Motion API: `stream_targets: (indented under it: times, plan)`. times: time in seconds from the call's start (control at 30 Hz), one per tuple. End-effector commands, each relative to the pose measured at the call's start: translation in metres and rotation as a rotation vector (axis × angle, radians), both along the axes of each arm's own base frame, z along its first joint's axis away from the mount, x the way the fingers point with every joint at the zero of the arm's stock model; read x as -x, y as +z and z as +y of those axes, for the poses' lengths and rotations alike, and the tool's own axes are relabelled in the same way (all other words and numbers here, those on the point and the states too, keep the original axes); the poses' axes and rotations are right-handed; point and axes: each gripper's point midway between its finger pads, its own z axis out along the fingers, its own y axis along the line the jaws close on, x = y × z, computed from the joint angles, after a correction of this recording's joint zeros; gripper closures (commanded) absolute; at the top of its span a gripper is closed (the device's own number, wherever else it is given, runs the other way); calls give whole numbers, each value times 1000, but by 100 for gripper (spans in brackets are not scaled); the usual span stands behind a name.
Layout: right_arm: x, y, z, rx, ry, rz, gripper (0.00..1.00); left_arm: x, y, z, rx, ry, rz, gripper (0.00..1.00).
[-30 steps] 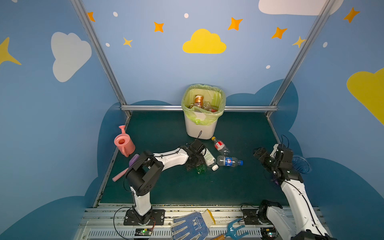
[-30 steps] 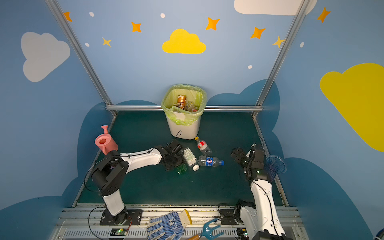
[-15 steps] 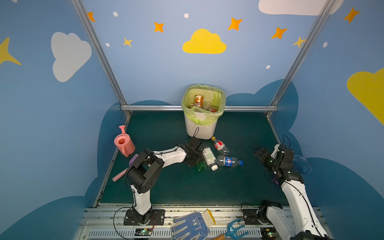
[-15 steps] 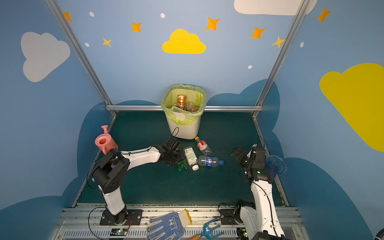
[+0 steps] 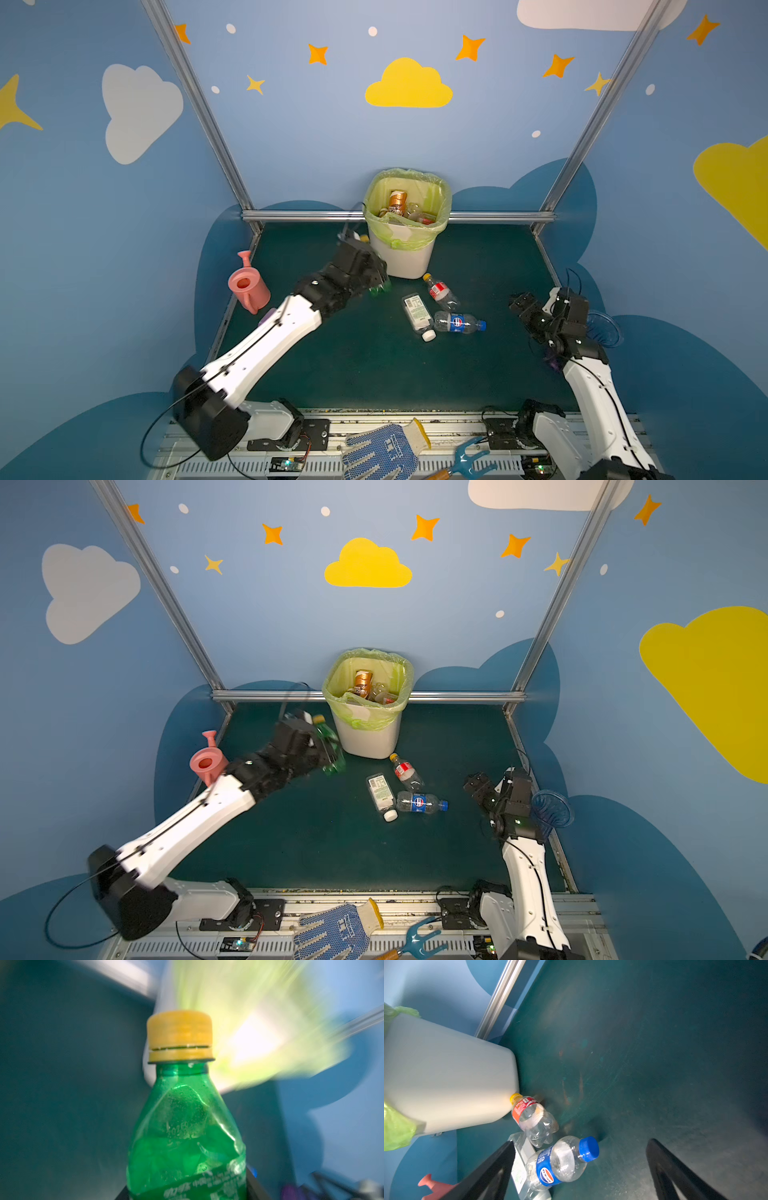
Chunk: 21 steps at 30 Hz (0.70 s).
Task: Throw the plastic bottles in the bin
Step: 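Swing the green bottle over the bin and release it with the left gripper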
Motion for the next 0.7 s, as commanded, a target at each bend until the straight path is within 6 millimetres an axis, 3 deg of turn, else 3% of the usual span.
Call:
stream_targets:
  times: [0.0, 0.03, 0.1, 0.17, 0.27, 0.4, 0.47, 0.5, 0.57, 0.6, 0.67]
  plan:
    - [-8, 15, 6, -31, 25, -33, 3, 16, 122, 67, -162, 152, -369, 38]
    - [-8, 15, 7, -40, 27, -34, 2, 22, 156, 76, -158, 171, -460, 38]
    - [-9, 15, 9, -55, 29, -38, 2, 30, 201, 80, -140, 179, -594, 37]
    - [-8, 15, 10, -65, 28, -41, 2, 26, 226, 72, -119, 157, -666, 36]
    - [-4, 17, 11, -64, 32, -44, 2, -17, 215, 35, -109, 76, -617, 35]
    - [3, 21, 10, -44, 29, -52, 2, -103, 149, -35, -85, -77, -391, 30]
    - [7, 24, 9, -32, 28, -56, 2, -133, 121, -54, -91, -97, -276, 20]
    - [10, 26, 9, -27, 30, -59, 2, -141, 116, -58, -76, -82, -232, 15]
    - [13, 28, 9, -17, 36, -66, 2, -143, 128, -64, -89, -114, -238, 6]
    - [16, 30, 9, -12, 38, -68, 2, -139, 142, -64, -81, -115, -264, 1]
    - [20, 27, 9, -11, 30, -55, 2, -130, 175, -61, -68, -117, -349, 0]
